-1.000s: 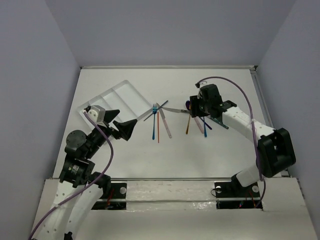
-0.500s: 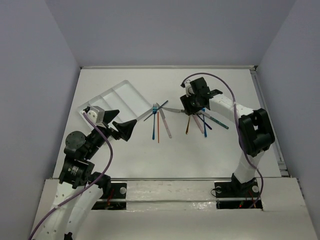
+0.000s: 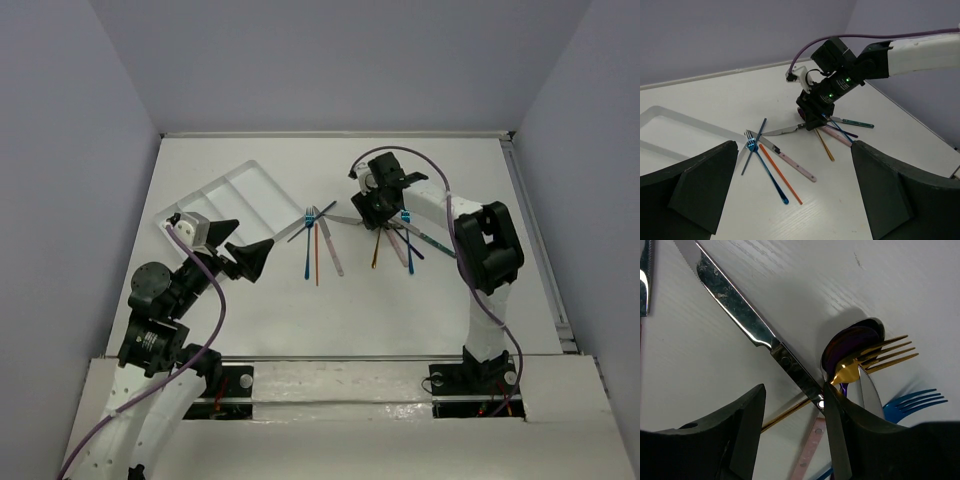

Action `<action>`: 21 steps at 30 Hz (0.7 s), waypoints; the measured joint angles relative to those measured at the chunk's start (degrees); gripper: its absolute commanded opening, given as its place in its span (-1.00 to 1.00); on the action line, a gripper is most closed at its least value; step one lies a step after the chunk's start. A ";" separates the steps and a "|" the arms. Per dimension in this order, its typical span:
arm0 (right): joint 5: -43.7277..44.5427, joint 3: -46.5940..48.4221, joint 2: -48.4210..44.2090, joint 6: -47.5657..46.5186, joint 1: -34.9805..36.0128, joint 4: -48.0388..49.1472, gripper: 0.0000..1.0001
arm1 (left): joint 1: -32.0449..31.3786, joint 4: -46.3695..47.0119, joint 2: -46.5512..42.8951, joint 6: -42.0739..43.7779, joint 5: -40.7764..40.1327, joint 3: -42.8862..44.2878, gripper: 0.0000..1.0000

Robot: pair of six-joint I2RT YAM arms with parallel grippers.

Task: Sort the eating utensils into containers

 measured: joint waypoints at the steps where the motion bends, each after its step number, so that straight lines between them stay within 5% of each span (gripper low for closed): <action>1: 0.02 0.35 0.46 -0.22 0.15 -0.44 0.05 | 0.00 0.02 0.00 0.00 0.00 0.00 0.98; 7: 0.55 3.21 3.08 -1.05 1.75 -1.55 0.04 | 0.00 0.00 0.11 0.00 0.02 0.00 0.98; 14: 1.46 4.02 5.31 -1.75 3.82 -1.92 -0.34 | 0.00 0.02 0.11 0.00 0.04 0.00 0.98; 18: 1.77 5.35 6.38 -1.95 4.68 -2.27 -0.35 | 0.00 0.02 0.09 0.00 0.04 0.00 0.98; 21: 2.29 5.79 6.62 -2.01 4.87 -2.34 -0.65 | 0.00 0.02 0.09 0.00 0.07 0.00 0.98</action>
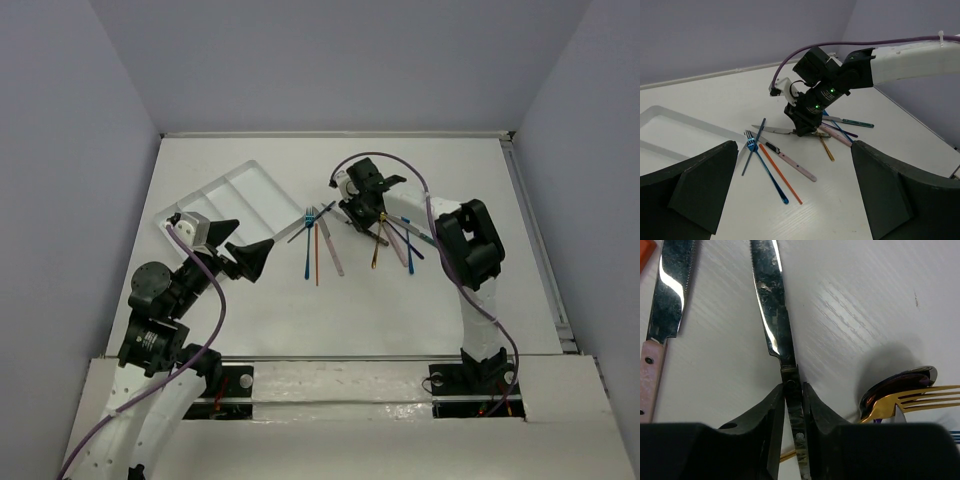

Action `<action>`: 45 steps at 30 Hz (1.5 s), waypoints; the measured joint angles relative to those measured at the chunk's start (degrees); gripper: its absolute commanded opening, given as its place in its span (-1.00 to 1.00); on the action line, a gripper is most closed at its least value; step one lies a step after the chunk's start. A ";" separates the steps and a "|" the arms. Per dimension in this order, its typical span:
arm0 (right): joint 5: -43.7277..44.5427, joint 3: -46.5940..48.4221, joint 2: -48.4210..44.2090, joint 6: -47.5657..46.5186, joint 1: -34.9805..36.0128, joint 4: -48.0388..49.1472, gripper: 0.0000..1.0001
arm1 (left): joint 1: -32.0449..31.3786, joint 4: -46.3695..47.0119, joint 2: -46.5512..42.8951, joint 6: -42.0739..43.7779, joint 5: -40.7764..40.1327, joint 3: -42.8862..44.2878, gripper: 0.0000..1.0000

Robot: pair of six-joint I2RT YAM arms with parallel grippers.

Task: Sort the eating utensils into containers

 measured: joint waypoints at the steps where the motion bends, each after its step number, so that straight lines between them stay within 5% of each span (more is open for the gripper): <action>1: 0.24 0.00 0.00 -0.07 0.04 -0.02 -0.68 | 0.00 0.00 0.00 0.00 0.00 0.00 0.98; 19: 1.60 -8.26 -17.42 3.54 0.26 -2.27 -0.97 | 0.00 0.00 0.00 -0.02 -0.04 0.00 0.98; 27: 7.98 -7.67 -18.69 8.66 0.44 -2.36 -1.00 | 0.04 0.00 0.00 -0.02 -0.09 0.00 0.98; 32: 4.39 -6.56 -18.56 10.93 4.81 2.36 -1.00 | 0.13 -0.02 0.00 -0.02 -0.35 0.00 0.98; 39: -0.87 12.90 -4.94 15.47 14.80 11.30 -1.00 | 0.13 -0.37 -0.66 -0.04 -3.41 0.00 0.98; 45: -3.43 28.68 8.85 19.78 15.10 14.29 -1.00 | 0.70 -0.44 -1.36 -0.04 -4.92 0.04 0.98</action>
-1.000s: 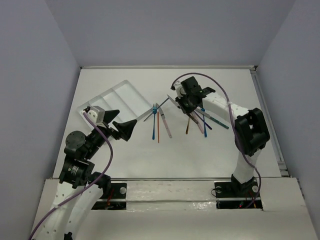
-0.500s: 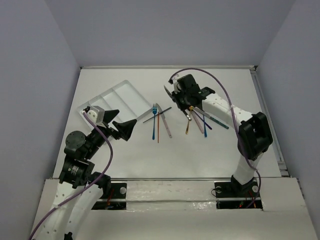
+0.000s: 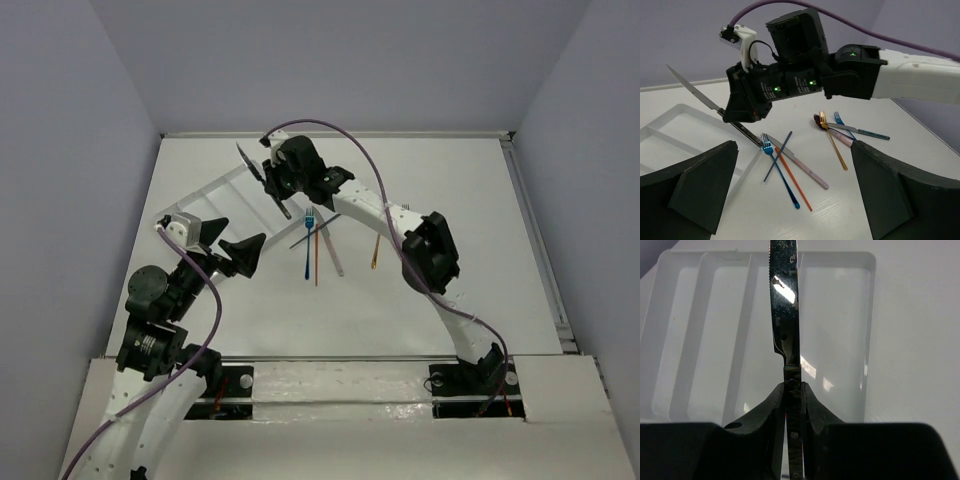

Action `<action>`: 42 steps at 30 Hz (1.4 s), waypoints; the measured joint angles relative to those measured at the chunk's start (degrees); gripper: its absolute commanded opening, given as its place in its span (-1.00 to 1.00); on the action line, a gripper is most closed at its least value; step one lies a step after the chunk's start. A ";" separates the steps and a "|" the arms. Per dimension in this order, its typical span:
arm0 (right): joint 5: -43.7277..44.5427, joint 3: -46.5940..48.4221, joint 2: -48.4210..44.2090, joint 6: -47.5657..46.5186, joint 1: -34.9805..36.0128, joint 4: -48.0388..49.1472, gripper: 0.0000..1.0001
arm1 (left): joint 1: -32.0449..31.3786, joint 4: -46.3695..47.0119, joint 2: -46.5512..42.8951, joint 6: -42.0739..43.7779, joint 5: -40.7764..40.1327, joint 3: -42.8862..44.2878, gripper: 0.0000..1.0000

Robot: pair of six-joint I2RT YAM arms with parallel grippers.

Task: Sort the eating utensils into containers

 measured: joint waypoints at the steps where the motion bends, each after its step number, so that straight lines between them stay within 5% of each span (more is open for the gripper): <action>1: 0.07 3.30 2.40 0.39 -0.09 -0.39 -1.00 | 0.07 -0.02 0.02 0.00 -0.11 0.00 0.98; 4: 0.20 11.43 9.64 1.66 -0.48 -0.26 -1.00 | 0.07 -0.07 0.02 0.00 -0.13 0.00 0.98; 13: 0.44 15.47 17.25 2.47 -0.72 -0.42 -1.00 | 0.07 -0.17 0.04 0.00 0.11 0.00 0.98; 15: 0.46 16.37 18.58 2.45 -0.72 -0.42 -0.83 | 0.04 -0.17 0.07 -0.02 0.13 0.00 0.98; 18: 0.48 16.35 18.91 2.45 -0.72 -1.01 -0.13 | 0.07 -0.20 0.09 -0.02 0.17 0.00 0.98; 20: 0.52 16.26 18.91 2.69 -0.72 -0.66 0.04 | 0.07 -0.20 0.09 -0.02 0.28 0.00 0.98; 28: 0.66 10.69 14.73 2.43 -0.72 -0.55 -0.01 | 0.07 -0.24 0.09 -0.02 0.35 0.00 0.98; 36: 5.51 -23.56 -19.52 4.11 -3.91 4.37 -0.11 | -0.11 -0.55 -1.14 -0.02 0.52 0.00 0.98; 42: 10.54 -56.35 -48.46 11.74 -23.34 8.07 0.01 | -2.95 -0.52 -3.23 0.00 0.74 0.00 0.98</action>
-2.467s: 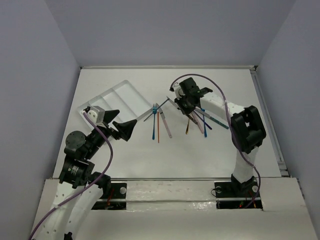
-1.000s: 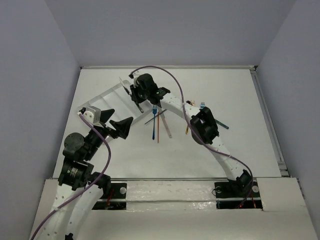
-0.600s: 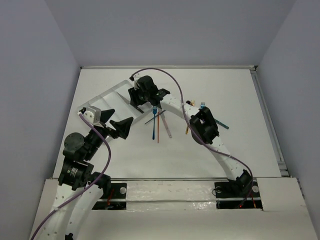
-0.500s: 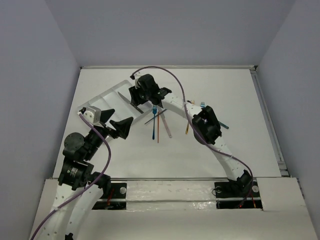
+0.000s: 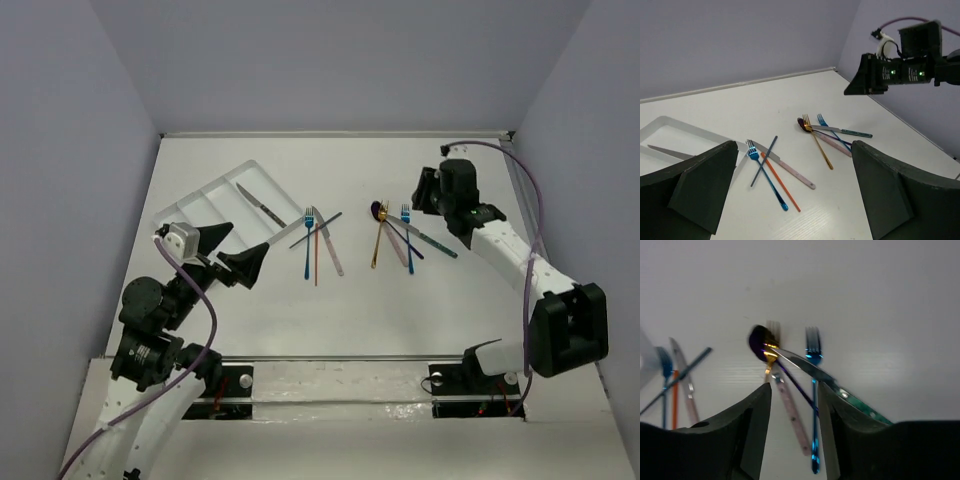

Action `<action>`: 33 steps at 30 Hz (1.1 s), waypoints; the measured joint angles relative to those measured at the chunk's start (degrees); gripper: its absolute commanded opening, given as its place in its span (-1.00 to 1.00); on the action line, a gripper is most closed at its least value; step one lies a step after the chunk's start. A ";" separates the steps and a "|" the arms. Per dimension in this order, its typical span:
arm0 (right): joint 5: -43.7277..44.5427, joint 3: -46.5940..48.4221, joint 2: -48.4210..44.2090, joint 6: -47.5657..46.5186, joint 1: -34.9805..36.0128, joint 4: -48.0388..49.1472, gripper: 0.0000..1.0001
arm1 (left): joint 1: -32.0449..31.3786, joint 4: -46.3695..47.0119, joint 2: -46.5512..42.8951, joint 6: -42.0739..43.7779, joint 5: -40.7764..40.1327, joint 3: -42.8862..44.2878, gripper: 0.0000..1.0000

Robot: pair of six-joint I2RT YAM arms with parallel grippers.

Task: Sort the eating utensils into containers

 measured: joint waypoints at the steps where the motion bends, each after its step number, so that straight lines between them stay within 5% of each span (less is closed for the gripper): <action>1: 1.49 -3.43 -2.54 1.05 -3.80 -1.25 0.10 | -0.48 -0.04 -0.09 0.00 0.02 0.00 0.98; 3: 4.70 -8.66 -4.35 2.23 -6.91 -4.31 0.53 | -1.77 -0.07 -0.44 0.00 0.00 0.00 0.98; 10: 6.08 -10.58 0.79 -0.02 -9.22 -12.41 0.54 | -4.81 -0.37 -2.05 0.02 -0.35 0.02 0.98; 20: 4.35 -4.76 13.94 -15.21 -11.89 -12.94 0.56 | -7.93 -1.14 -5.22 0.22 -1.07 0.37 0.98; 28: -0.17 -0.07 20.76 -21.59 -12.28 -13.60 0.26 | -9.01 -1.84 -6.49 0.48 -1.84 0.48 0.98; 33: -3.34 1.36 22.12 -23.10 -12.28 -13.86 -0.31 | -9.29 -2.05 -6.54 0.50 -2.12 0.48 0.98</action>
